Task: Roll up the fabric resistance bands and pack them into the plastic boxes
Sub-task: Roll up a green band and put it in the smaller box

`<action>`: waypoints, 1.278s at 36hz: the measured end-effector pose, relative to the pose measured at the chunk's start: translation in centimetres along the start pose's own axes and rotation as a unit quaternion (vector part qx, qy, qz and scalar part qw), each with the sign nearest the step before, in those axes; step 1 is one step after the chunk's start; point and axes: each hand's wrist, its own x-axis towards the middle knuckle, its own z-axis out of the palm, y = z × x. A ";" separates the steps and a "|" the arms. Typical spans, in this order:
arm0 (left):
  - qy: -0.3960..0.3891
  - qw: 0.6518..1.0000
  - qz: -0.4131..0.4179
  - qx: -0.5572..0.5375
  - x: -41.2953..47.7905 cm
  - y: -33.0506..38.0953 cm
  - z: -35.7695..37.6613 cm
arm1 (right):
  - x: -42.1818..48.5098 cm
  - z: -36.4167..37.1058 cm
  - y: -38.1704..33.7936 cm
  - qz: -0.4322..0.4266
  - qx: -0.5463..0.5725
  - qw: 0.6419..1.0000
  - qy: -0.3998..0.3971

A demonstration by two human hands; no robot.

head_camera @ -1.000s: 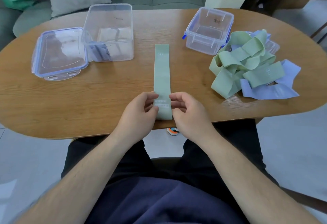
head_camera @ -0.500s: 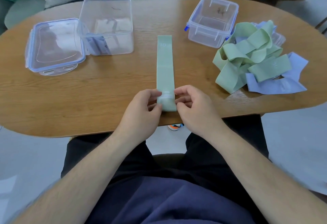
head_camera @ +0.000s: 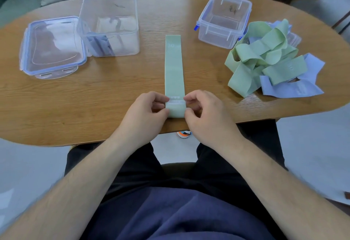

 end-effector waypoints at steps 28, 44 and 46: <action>-0.039 0.935 0.272 0.225 0.6 -1.4 -0.5 | 0.9 -1.2 1.2 -0.159 -0.067 0.979 -0.107; 0.029 0.899 0.336 0.278 1.1 -1.8 0.3 | 1.0 -0.5 1.3 -0.132 -0.067 0.985 -0.083; 0.038 0.894 0.344 0.285 1.2 -1.9 0.4 | 1.1 -0.4 1.3 -0.135 -0.067 0.986 -0.076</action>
